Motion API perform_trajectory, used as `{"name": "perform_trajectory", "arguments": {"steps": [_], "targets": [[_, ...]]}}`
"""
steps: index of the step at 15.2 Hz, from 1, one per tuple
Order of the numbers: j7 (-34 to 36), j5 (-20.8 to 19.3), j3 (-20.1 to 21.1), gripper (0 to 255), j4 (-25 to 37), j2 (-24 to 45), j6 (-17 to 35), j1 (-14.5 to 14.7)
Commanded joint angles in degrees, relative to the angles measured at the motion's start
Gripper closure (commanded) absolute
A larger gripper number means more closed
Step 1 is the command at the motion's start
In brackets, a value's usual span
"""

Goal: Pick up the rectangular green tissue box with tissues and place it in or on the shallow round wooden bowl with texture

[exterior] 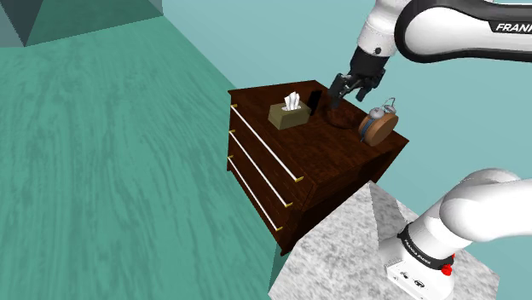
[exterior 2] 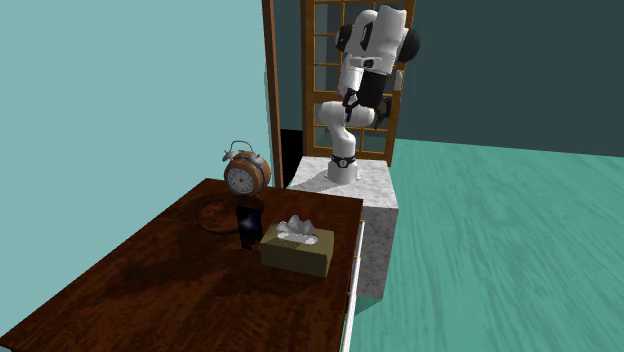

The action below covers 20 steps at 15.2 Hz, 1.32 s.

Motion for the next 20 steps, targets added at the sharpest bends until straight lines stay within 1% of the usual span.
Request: {"name": "perform_trajectory", "arguments": {"steps": [1,4,7,10,12,14,15,17,20], "targets": [[6.8,-2.2,4.3,0,0.5,3.8,3.7,-2.3],[17.2,-7.1,10.6,0,2.8,10.4,7.2,-6.6],[28.6,-14.2,17.1,0,6.5,18.1,8.8,-11.6],[41.1,-23.6,23.2,0,11.8,27.4,7.5,-16.3],[49.7,-31.1,26.3,0,16.1,34.7,4.7,-18.2],[57.6,-38.5,27.6,0,20.9,42.4,0.5,-18.1],[61.1,-41.9,27.4,0,23.5,46.1,-1.9,-17.3],[66.8,-47.7,26.0,0,28.8,53.1,-6.6,-14.7],[72.9,-54.3,22.4,0,37.3,62.0,-13.0,-10.1]]}}
